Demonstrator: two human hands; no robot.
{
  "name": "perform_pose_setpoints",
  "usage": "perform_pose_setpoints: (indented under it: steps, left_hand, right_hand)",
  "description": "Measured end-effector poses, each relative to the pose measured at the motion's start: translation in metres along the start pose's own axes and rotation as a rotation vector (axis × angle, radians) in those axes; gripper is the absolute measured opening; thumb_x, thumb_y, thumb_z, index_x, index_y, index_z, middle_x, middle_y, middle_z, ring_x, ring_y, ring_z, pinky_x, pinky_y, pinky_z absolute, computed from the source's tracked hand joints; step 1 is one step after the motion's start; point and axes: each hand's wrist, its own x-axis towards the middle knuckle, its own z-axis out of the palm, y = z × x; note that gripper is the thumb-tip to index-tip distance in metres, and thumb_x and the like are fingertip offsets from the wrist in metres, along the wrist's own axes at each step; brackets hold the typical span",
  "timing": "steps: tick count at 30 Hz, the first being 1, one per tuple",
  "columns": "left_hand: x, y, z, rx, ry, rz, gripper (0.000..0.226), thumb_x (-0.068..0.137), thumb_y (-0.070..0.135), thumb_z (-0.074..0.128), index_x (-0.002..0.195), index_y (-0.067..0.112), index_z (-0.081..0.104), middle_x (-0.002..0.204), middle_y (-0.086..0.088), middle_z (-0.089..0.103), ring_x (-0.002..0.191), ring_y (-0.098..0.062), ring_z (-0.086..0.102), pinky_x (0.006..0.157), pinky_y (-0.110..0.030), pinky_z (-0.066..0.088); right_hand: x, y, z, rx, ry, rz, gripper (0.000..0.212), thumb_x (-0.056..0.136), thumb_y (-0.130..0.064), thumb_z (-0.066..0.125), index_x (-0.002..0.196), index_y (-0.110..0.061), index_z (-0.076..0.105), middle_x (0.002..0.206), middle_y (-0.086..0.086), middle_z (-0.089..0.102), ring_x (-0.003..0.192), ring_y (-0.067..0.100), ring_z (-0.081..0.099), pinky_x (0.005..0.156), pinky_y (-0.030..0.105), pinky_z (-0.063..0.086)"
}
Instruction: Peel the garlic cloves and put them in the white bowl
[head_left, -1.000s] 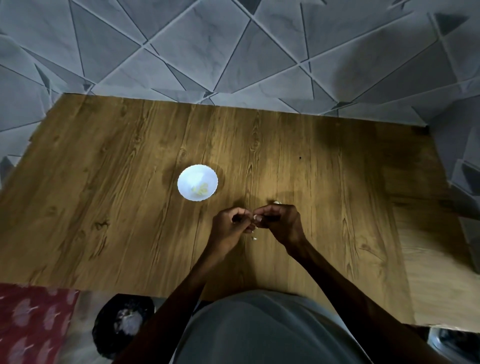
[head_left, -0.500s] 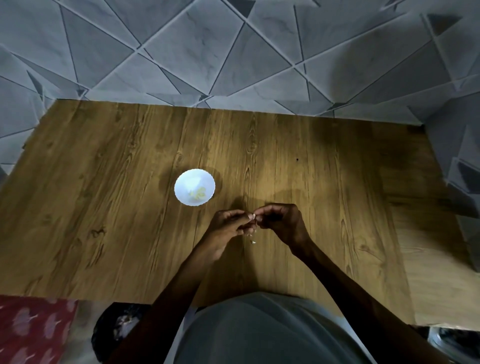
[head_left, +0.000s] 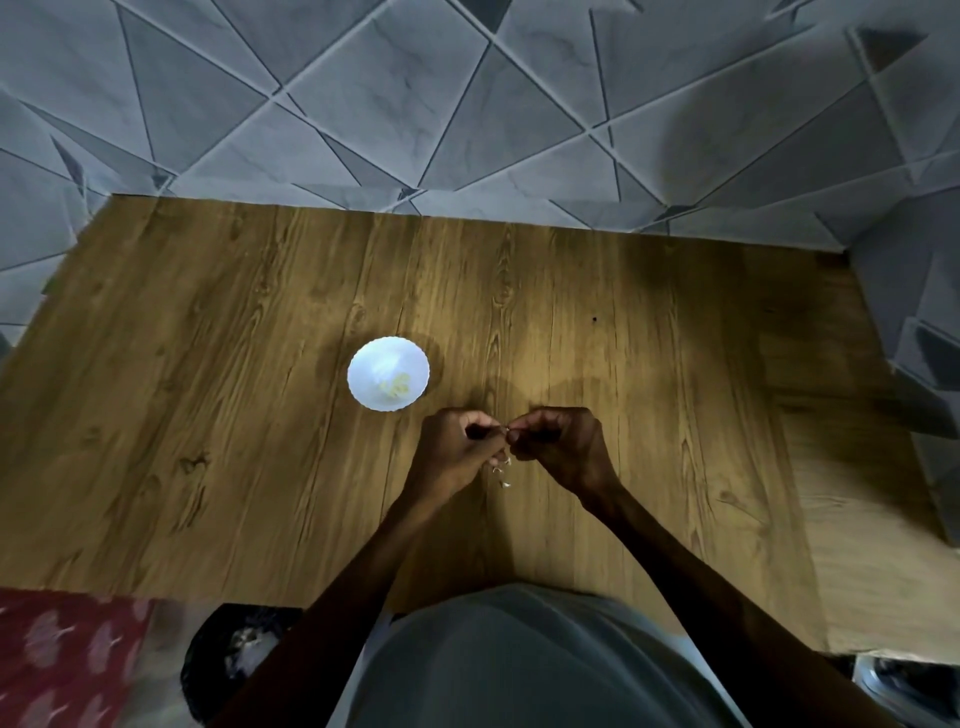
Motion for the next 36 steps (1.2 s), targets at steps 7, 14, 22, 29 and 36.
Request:
perform_pose_setpoints:
  steps: [7, 14, 22, 29, 36]
  left_hand:
    - [-0.005, 0.002, 0.001, 0.006, 0.045, 0.016, 0.007, 0.086, 0.005, 0.068, 0.091, 0.007, 0.072, 0.071, -0.002, 0.073, 0.06, -0.011, 0.071, 0.06, -0.02, 0.056]
    - [-0.005, -0.001, 0.002, -0.048, 0.081, -0.04, 0.006, 0.086, 0.004, 0.068, 0.09, 0.006, 0.072, 0.07, -0.007, 0.073, 0.061, -0.016, 0.071, 0.063, -0.026, 0.058]
    - [-0.005, -0.006, 0.007, -0.003, 0.143, -0.045, 0.004, 0.082, 0.015, 0.072, 0.086, 0.016, 0.073, 0.071, 0.003, 0.073, 0.061, -0.009, 0.07, 0.059, -0.022, 0.055]
    - [-0.002, -0.011, 0.006, 0.051, 0.116, -0.006, 0.004, 0.082, 0.023, 0.071, 0.084, 0.02, 0.072, 0.07, 0.005, 0.072, 0.064, -0.01, 0.069, 0.065, -0.032, 0.056]
    - [-0.002, -0.008, 0.005, -0.087, 0.112, -0.042, 0.008, 0.085, 0.015, 0.071, 0.092, 0.013, 0.074, 0.075, 0.0, 0.074, 0.068, -0.015, 0.072, 0.069, -0.033, 0.06]
  right_hand:
    - [-0.001, -0.004, -0.001, 0.004, -0.02, 0.013, 0.01, 0.086, -0.007, 0.074, 0.094, -0.004, 0.075, 0.083, 0.004, 0.076, 0.074, 0.016, 0.074, 0.071, 0.04, 0.062]
    - [-0.003, -0.007, 0.0, 0.014, -0.042, 0.009, 0.01, 0.087, -0.007, 0.071, 0.096, -0.004, 0.073, 0.084, 0.004, 0.075, 0.076, 0.015, 0.073, 0.072, 0.034, 0.062]
    - [-0.002, -0.01, 0.001, 0.107, -0.058, 0.044, 0.013, 0.085, -0.004, 0.072, 0.097, 0.0, 0.072, 0.086, 0.01, 0.075, 0.078, 0.021, 0.074, 0.071, 0.031, 0.061]
    - [-0.003, -0.011, 0.003, 0.185, -0.019, 0.094, 0.015, 0.082, -0.002, 0.075, 0.096, 0.001, 0.073, 0.086, 0.01, 0.076, 0.08, 0.024, 0.074, 0.073, 0.035, 0.062]
    - [-0.004, -0.015, 0.005, 0.232, 0.04, 0.113, 0.015, 0.084, 0.002, 0.072, 0.099, -0.001, 0.073, 0.089, 0.01, 0.076, 0.083, 0.021, 0.074, 0.072, 0.03, 0.06]
